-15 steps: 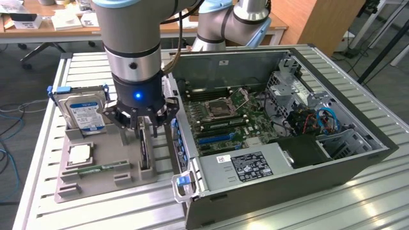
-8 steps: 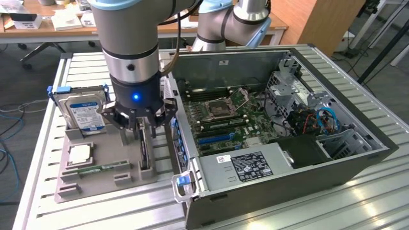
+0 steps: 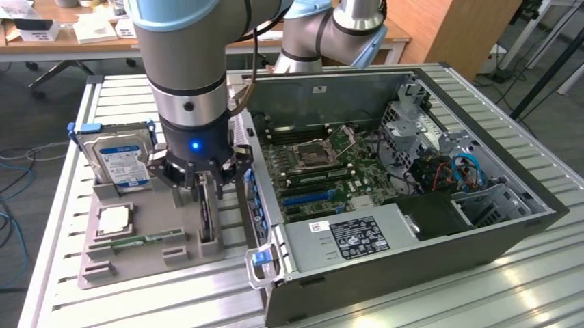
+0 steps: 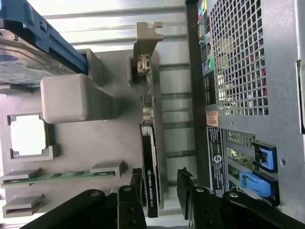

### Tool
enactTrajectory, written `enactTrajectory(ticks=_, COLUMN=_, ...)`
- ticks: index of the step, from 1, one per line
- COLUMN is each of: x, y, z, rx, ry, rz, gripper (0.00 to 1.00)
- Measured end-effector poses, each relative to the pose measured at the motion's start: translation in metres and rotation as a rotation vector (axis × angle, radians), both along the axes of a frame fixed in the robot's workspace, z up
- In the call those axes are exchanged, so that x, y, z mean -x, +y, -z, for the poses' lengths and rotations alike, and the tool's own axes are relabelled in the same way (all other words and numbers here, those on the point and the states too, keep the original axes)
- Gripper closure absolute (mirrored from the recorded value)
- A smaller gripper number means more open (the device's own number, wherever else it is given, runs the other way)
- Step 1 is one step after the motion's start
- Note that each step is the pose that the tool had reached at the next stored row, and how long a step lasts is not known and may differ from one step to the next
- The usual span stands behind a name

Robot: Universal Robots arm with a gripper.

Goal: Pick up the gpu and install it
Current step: 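Pick up the gpu and move the gpu toward the slot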

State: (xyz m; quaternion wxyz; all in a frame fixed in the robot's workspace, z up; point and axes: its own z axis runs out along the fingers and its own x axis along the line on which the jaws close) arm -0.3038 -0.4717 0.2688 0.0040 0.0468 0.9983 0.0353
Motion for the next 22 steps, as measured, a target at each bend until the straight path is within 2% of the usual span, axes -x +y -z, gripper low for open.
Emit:
enactTrajectory(ticks=1, x=0.0000, y=0.0000, z=0.0000, rx=-0.0027, ry=0.0000, rz=0.000, gripper=0.57)
enactTrajectory(ticks=16, x=0.0031, y=0.0018, z=0.0008, rx=-0.0027, ry=0.0002, rz=0.001, gripper=0.57)
enactTrajectory(ticks=22, x=0.0032, y=0.0019, z=0.0077, rx=-0.0036, ry=-0.0004, rz=0.001, gripper=0.57)
